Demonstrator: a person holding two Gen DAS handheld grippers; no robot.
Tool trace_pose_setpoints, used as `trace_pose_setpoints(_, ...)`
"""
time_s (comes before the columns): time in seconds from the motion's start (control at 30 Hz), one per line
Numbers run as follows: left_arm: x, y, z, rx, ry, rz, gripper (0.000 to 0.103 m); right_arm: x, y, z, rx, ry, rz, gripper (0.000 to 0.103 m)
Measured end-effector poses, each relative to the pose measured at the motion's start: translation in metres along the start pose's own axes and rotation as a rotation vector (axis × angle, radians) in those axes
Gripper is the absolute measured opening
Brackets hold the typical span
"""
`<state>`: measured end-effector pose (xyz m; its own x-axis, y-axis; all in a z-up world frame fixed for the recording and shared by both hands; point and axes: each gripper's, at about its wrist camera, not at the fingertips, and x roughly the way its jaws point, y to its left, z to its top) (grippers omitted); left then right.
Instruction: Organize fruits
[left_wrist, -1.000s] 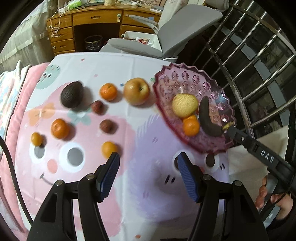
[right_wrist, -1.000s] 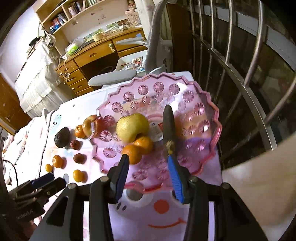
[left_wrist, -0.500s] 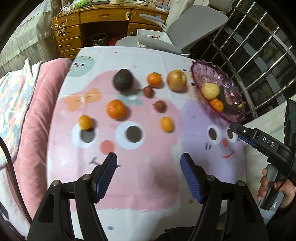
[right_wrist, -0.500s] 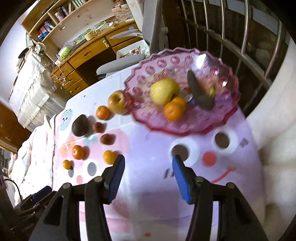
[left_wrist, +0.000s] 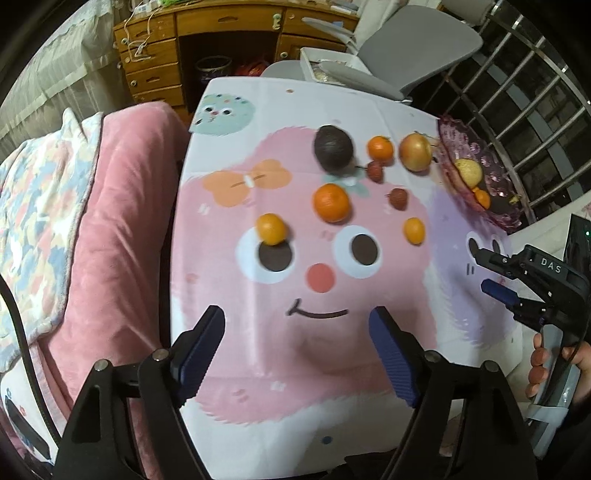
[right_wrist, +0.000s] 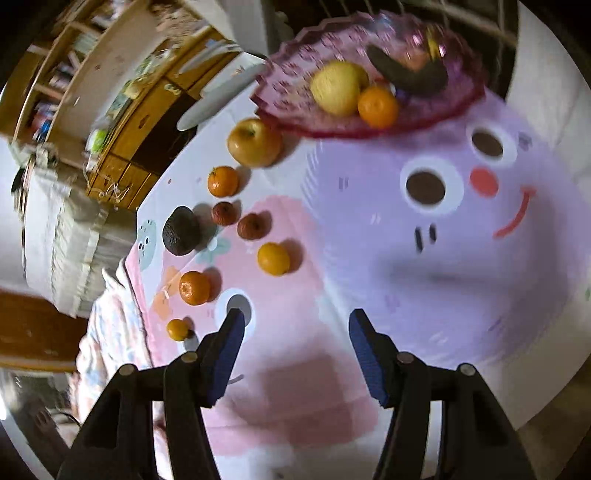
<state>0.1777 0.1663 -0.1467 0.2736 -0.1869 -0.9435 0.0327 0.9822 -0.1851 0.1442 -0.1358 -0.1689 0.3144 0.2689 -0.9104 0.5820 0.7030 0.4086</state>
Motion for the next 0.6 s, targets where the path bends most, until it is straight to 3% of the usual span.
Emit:
trace_pose_setpoints(0.37,0.034,0.035,0.024,-0.096,0.052,0.031,0.087,0.037,-0.005,0.006,0.243,0.077,0.009,0.059)
trace_pose_setpoints(0.6,0.070,0.040,0.048,-0.143,0.099,0.047,0.087,0.062,-0.004,0.026,0.307,0.083,-0.008,0.059)
